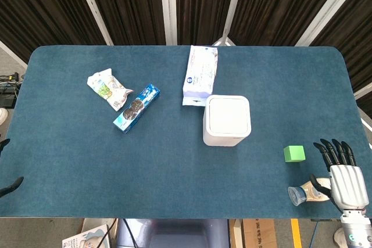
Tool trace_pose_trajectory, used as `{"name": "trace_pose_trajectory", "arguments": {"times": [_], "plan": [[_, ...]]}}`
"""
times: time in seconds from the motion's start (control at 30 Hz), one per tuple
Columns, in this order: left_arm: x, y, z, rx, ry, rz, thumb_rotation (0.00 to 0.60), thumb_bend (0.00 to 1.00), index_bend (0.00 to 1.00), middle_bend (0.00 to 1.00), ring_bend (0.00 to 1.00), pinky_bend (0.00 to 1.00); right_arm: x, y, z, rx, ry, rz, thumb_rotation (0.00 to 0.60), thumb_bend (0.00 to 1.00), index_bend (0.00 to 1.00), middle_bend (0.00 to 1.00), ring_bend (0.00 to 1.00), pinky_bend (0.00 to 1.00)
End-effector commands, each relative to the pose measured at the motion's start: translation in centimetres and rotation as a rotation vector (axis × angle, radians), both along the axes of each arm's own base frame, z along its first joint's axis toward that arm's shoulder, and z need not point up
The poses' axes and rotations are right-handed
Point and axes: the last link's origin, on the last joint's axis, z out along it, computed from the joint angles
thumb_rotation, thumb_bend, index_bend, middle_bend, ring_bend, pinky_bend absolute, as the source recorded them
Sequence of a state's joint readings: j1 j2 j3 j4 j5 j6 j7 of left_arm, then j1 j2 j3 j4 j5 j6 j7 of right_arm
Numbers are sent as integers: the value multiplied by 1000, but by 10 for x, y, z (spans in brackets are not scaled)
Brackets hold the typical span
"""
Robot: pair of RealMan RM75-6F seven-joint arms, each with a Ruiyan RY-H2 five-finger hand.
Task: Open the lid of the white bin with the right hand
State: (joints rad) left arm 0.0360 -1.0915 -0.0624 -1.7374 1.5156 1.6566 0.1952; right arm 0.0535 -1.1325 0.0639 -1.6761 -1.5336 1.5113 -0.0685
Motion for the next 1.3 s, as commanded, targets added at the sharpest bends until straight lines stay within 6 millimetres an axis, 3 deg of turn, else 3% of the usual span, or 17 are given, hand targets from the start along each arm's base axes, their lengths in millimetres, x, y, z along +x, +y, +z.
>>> {"name": "trace_pose_trajectory", "arguments": {"times": [0.03, 0.37, 0.53, 0.83, 1.3], "plan": [[0, 1, -2, -8, 2, -2, 600, 67, 162, 76, 0, 0, 9, -11, 3, 25, -6, 15, 600, 293, 184, 145, 45, 1], [2, 2, -4, -9, 10, -11, 600, 68, 162, 76, 0, 0, 63, -58, 14, 125, 18, 67, 600, 294, 169, 145, 45, 1], [3, 3, -4, 12, 12, -32, 600, 68, 162, 74, 0, 0, 93, -77, 9, 193, 49, 93, 600, 294, 169, 144, 45, 1], [2, 2, -5, 14, 12, -32, 600, 68, 162, 74, 0, 0, 131, -95, -11, 299, 119, 117, 600, 293, 169, 130, 45, 1], [0, 3, -2, 23, 5, -25, 600, 68, 162, 74, 0, 0, 166, -103, -44, 336, 162, 138, 600, 294, 169, 121, 45, 1]]}}
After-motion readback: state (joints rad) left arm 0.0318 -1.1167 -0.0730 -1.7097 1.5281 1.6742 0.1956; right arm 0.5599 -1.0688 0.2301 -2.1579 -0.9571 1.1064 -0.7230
